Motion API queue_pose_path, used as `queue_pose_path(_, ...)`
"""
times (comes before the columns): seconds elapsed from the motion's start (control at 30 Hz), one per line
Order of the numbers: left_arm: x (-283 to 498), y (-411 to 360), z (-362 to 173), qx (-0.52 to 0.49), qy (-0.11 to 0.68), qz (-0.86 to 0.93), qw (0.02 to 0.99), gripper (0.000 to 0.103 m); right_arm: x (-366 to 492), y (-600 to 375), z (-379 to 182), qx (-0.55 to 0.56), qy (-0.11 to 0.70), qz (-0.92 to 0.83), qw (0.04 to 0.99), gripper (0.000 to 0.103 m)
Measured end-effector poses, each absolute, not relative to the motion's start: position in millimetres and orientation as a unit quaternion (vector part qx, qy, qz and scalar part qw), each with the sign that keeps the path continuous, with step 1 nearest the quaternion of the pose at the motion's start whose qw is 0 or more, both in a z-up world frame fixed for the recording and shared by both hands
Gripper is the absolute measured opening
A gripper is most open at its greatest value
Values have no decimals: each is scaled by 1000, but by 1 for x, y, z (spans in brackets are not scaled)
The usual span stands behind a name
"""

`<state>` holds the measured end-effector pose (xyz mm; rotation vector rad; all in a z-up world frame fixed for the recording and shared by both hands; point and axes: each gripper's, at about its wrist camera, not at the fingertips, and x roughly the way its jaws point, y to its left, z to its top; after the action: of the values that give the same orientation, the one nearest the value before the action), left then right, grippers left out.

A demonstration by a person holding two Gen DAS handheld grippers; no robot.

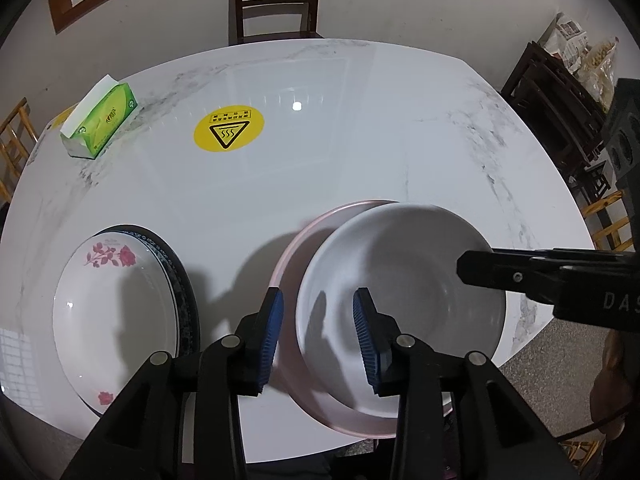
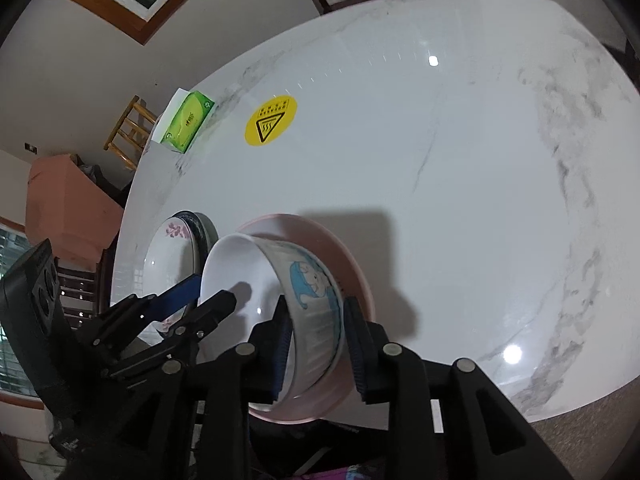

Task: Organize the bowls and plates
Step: 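Open both tools to release the small bowl inside the stack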

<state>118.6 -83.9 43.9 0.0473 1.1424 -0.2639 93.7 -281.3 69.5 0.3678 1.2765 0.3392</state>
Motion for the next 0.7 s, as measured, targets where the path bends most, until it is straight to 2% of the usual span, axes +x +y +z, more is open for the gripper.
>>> queue_pose_path(0.1,118,-82,46,24,536,-122,835,36,89,-279,70,144,577,152,790,26)
queue_pose_path(0.23,115,-79,49,26,532,-118,838,41,83,-276,72,126,564,153,802,10)
queue_pose_path(0.37,113,-76,51,26,530,-114,840,42,84,-281,68,144,565,158,797,10)
queue_pose_path(0.53,112,-73,51,25,533,-112,839,44,94,-299,42,244,608,177,735,11)
queue_pose_path(0.7,113,-72,53,28,527,-109,842,48,97,-300,52,231,613,175,735,14)
